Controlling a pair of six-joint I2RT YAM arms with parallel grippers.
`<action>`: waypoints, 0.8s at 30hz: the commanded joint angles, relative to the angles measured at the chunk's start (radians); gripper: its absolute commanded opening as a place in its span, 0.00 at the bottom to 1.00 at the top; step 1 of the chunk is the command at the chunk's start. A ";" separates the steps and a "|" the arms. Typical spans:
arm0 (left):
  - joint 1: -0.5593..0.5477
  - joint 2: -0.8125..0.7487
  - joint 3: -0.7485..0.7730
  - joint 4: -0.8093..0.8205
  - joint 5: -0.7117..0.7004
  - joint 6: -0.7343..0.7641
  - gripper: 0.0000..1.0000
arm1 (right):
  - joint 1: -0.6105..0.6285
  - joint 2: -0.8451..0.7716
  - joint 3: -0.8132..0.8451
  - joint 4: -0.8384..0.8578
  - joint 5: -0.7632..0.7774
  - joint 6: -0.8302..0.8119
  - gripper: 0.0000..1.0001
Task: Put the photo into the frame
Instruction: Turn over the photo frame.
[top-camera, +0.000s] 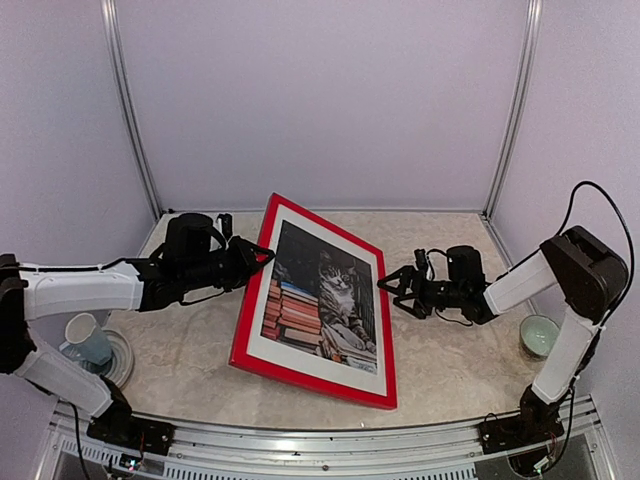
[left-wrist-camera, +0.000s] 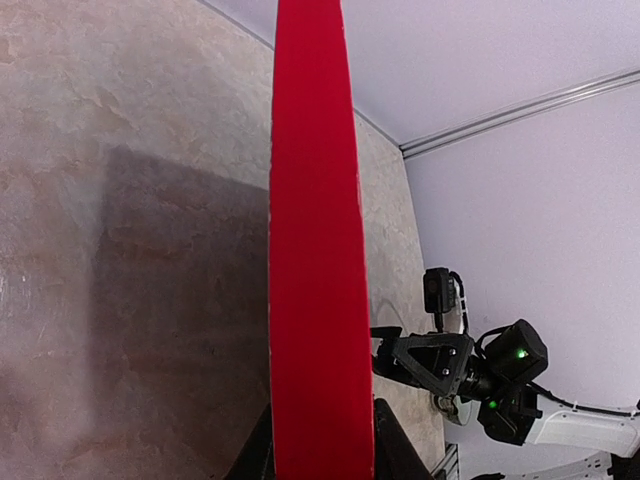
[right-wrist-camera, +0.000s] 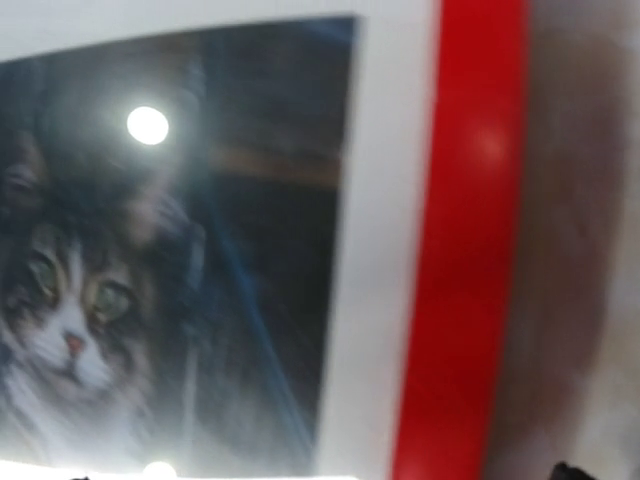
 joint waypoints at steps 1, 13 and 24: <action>0.004 0.024 -0.021 0.103 -0.026 0.133 0.00 | -0.003 0.047 0.035 0.070 -0.046 0.024 0.99; 0.010 0.083 -0.039 0.150 -0.023 0.116 0.00 | -0.003 0.059 0.073 -0.043 -0.009 0.008 0.99; 0.012 0.118 -0.055 0.176 -0.027 0.096 0.00 | 0.000 0.075 0.118 -0.101 -0.024 -0.004 0.99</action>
